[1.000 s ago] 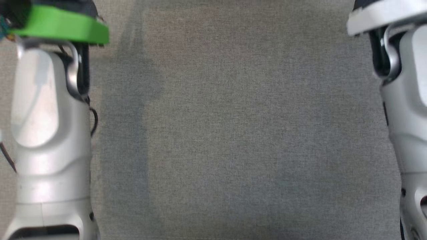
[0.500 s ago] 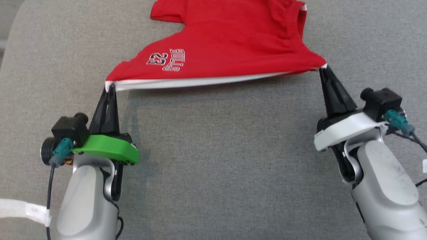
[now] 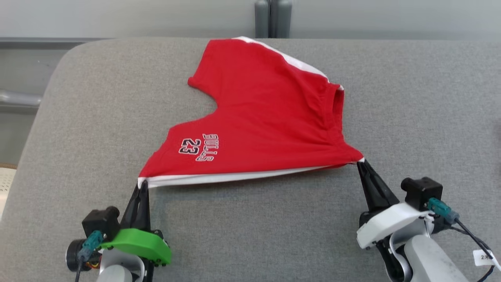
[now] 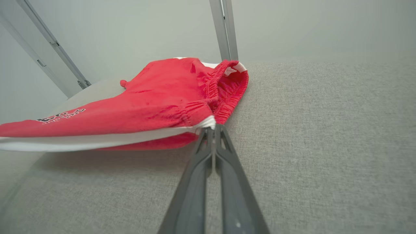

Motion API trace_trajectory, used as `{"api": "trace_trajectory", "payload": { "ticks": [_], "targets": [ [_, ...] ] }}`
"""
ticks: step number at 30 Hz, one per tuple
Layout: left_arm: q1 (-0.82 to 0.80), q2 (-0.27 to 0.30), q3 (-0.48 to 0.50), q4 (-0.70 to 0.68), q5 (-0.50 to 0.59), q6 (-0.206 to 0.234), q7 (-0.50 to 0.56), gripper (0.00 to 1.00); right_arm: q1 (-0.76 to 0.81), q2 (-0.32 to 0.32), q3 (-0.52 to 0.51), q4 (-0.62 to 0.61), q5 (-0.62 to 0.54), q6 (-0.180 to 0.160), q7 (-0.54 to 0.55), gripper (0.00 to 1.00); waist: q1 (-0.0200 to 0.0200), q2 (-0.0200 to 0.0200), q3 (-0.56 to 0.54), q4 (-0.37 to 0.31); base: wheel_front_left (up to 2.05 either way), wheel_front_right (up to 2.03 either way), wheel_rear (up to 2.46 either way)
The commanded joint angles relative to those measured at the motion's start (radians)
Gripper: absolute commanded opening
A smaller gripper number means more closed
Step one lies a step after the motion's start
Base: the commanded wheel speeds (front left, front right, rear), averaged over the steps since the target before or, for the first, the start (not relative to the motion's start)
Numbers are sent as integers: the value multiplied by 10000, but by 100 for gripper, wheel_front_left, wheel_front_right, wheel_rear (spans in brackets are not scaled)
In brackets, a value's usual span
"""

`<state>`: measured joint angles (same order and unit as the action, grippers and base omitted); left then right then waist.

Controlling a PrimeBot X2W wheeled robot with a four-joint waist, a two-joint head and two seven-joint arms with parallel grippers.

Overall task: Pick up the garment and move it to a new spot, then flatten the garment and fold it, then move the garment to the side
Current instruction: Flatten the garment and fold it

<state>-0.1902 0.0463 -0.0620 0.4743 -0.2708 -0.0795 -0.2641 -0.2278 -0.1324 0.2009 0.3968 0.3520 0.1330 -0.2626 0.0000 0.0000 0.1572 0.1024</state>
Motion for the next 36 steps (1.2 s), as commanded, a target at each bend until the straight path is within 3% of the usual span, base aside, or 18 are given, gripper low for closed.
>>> {"api": "trace_trajectory", "payload": {
  "ticks": [1, 23, 36],
  "targets": [
    [349, 89, 108, 44, -161, 82, 8, 0, 309, -4, -56, 62, 72, -43, -23, 0, 0, 0, -632, 91, 0, 0, 0],
    [2596, 89, 379, 247, -256, 230, 8, 0, 2553, 466, 523, 361, 396, -44, -23, 0, 0, 0, -2116, 6, 0, 0, 0],
    [2159, 83, 392, -75, -343, 279, 8, 0, 2287, 534, 855, 272, 526, -34, -23, 0, 0, 0, -1931, -343, 0, 0, 0]
  ]
}}
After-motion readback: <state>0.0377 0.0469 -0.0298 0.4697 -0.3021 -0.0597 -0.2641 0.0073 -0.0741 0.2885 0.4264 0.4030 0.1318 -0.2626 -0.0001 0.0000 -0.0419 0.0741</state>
